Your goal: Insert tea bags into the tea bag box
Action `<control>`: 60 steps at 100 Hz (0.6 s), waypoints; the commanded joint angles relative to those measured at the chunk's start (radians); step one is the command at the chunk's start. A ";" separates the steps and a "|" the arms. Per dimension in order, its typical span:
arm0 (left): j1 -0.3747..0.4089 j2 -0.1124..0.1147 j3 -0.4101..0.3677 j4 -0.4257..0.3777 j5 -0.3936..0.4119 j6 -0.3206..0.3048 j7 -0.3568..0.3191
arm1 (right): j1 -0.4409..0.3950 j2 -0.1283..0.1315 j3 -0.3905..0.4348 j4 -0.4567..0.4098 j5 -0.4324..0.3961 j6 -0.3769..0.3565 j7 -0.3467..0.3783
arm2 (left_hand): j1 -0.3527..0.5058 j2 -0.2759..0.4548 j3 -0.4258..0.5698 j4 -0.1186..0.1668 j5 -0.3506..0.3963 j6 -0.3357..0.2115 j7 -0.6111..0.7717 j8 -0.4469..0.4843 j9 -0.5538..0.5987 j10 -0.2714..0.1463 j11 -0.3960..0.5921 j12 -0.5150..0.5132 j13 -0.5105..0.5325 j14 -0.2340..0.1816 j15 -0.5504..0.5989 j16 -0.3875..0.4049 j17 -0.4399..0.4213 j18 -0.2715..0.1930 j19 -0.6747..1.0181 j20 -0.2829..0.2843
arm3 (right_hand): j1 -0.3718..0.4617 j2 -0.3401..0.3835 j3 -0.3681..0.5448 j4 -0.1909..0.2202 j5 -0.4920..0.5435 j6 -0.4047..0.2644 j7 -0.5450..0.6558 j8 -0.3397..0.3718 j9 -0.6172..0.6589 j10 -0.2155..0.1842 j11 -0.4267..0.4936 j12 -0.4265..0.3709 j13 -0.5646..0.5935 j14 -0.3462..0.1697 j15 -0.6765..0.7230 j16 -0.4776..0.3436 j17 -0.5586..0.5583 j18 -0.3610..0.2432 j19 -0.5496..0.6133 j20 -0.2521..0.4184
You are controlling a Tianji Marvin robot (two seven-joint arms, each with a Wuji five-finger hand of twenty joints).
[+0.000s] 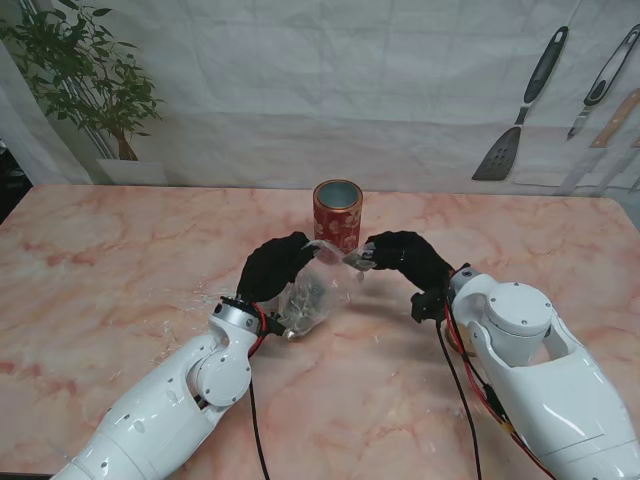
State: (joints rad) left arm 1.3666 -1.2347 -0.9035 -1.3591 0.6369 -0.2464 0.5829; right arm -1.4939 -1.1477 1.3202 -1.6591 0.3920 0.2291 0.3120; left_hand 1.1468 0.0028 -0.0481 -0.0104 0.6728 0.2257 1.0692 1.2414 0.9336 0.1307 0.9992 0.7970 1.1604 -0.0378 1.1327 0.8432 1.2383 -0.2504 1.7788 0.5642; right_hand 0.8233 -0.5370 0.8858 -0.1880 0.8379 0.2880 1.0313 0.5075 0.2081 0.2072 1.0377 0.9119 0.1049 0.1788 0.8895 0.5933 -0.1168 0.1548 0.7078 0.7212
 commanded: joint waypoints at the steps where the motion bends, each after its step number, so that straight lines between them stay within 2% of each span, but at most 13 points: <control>1: -0.001 0.000 -0.011 -0.007 -0.006 0.009 -0.011 | -0.014 -0.005 0.004 -0.007 0.015 -0.021 0.001 | 0.060 0.038 0.062 0.046 0.093 0.166 0.143 0.022 0.113 -0.115 0.207 0.006 0.109 0.173 0.321 -0.009 -0.124 -0.100 0.288 -0.009 | 0.038 0.010 0.040 0.026 -0.009 -0.009 0.012 0.020 -0.028 -0.014 -0.009 -0.013 -0.028 -0.031 -0.013 -0.017 -0.008 -0.047 -0.023 0.023; 29: 0.025 0.008 -0.055 -0.040 0.006 0.031 -0.010 | -0.022 -0.012 0.006 -0.013 0.030 -0.070 -0.029 | 0.060 0.036 0.063 0.047 0.093 0.167 0.143 0.021 0.113 -0.115 0.207 0.006 0.109 0.174 0.321 -0.008 -0.124 -0.100 0.288 -0.008 | 0.038 0.006 0.051 0.023 -0.003 -0.003 0.005 0.025 -0.025 -0.017 -0.014 -0.025 -0.025 -0.034 -0.032 -0.026 -0.007 -0.051 -0.046 0.051; 60: 0.096 0.023 -0.149 -0.135 0.030 0.068 -0.012 | -0.004 -0.022 0.008 -0.034 0.001 -0.095 -0.099 | 0.063 0.031 0.065 0.047 0.099 0.171 0.141 0.018 0.118 -0.111 0.206 0.006 0.109 0.180 0.326 -0.006 -0.124 -0.100 0.292 -0.005 | 0.035 0.001 0.058 0.021 0.005 -0.001 -0.002 0.029 -0.010 -0.019 0.012 -0.015 -0.023 -0.037 0.000 -0.006 0.001 -0.053 -0.042 0.077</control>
State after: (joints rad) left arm 1.4475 -1.2223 -1.0321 -1.4624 0.6667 -0.1897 0.5805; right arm -1.5086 -1.1616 1.3267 -1.6785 0.3992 0.1501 0.2178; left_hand 1.1468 0.0028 -0.0481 -0.0104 0.6727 0.2257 1.0694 1.2414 0.9336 0.1307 0.9993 0.7970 1.1604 -0.0378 1.1328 0.8431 1.2383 -0.2504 1.7788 0.5642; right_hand 0.8233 -0.5370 0.8970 -0.1880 0.8379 0.2980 1.0230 0.5202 0.2078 0.2070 1.0277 0.9001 0.1049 0.1786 0.8669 0.5739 -0.1174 0.1522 0.6817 0.7804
